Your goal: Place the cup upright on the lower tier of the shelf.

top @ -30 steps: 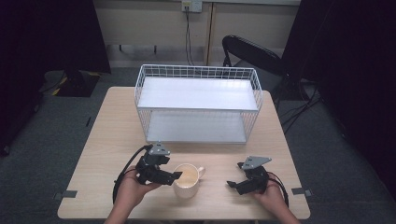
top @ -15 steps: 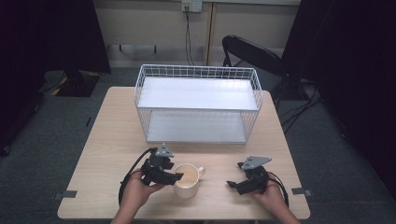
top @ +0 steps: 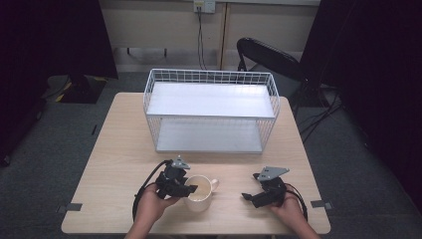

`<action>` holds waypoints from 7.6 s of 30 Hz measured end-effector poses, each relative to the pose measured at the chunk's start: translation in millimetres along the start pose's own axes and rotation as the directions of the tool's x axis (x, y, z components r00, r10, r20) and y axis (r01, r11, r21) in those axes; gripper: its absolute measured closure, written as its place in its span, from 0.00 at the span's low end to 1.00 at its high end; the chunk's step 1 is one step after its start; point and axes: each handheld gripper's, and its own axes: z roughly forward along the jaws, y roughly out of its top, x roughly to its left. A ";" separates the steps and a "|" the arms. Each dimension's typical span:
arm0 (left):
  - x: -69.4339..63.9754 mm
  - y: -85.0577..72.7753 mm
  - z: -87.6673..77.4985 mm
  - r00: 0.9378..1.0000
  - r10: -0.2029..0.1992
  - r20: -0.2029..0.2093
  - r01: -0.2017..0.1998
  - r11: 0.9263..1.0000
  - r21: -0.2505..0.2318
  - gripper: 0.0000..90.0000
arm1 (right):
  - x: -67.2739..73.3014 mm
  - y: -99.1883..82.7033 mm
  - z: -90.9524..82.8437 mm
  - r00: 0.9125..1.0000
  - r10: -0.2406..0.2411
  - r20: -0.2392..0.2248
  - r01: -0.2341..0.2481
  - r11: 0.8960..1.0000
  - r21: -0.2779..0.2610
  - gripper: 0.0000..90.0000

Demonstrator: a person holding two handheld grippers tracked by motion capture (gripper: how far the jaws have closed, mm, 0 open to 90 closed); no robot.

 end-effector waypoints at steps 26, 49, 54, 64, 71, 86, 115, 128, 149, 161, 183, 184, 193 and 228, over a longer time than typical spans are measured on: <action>25.6 4.1 0.0 0.987 -0.090 -0.132 0.086 0.996 -0.030 0.93 | 0.0 0.0 0.0 1.000 0.000 -0.001 0.000 1.000 0.000 0.14; 41.5 23.1 6.1 0.974 -0.153 -0.165 0.140 0.986 -0.086 0.93 | 0.0 0.0 0.0 1.000 0.000 0.000 0.000 1.000 0.000 0.14; 49.0 25.0 8.1 0.966 -0.174 -0.190 0.155 0.981 -0.114 0.93 | 0.0 0.0 0.0 1.000 0.000 -0.001 0.000 1.000 0.000 0.14; 58.6 26.4 12.5 0.951 -0.219 -0.217 0.185 0.969 -0.163 0.93 | -0.1 0.0 0.0 1.000 0.000 -0.001 0.000 1.000 0.000 0.14; 59.5 30.9 12.5 0.945 -0.216 -0.245 0.175 0.968 -0.179 0.93 | 0.0 0.0 0.0 1.000 0.000 -0.001 0.000 1.000 0.000 0.14; 63.1 41.9 13.9 0.925 -0.244 -0.292 0.181 0.957 -0.227 0.93 | 0.0 0.0 0.0 1.000 0.001 -0.001 -0.001 1.000 0.000 0.14; 66.5 50.9 17.9 0.872 -0.276 -0.405 0.146 0.935 -0.323 0.93 | 0.0 0.0 0.0 1.000 0.000 -0.001 0.000 1.000 0.000 0.14; 68.1 52.9 20.9 0.843 -0.306 -0.442 0.151 0.924 -0.352 0.93 | 0.0 0.0 0.0 1.000 0.000 -0.001 0.000 1.000 0.000 0.14; 71.9 54.3 30.0 0.793 -0.355 -0.495 0.155 0.903 -0.400 0.93 | 0.0 0.0 0.0 1.000 0.000 0.000 0.000 1.000 0.000 0.14; 72.4 56.9 34.3 0.775 -0.375 -0.509 0.163 0.896 -0.412 0.92 | 0.0 0.0 0.0 1.000 0.000 0.000 0.000 1.000 0.000 0.14; 73.9 60.1 34.3 0.762 -0.418 -0.494 0.168 0.865 -0.473 0.89 | 0.0 0.0 0.0 1.000 0.000 0.000 0.000 1.000 0.000 0.14; 74.2 59.8 34.2 0.764 -0.419 -0.491 0.167 0.863 -0.476 0.88 | 0.0 0.0 0.0 1.000 0.000 0.000 0.000 1.000 0.000 0.14; 75.0 61.0 31.4 0.760 -0.430 -0.487 0.171 0.855 -0.489 0.89 | 0.0 0.0 0.0 1.000 0.000 0.000 0.000 1.000 0.000 0.14; 68.2 55.5 11.1 0.838 -0.435 -0.330 0.213 0.817 -0.535 0.42 | 0.0 0.0 0.0 1.000 0.001 0.000 -0.001 1.000 0.000 0.14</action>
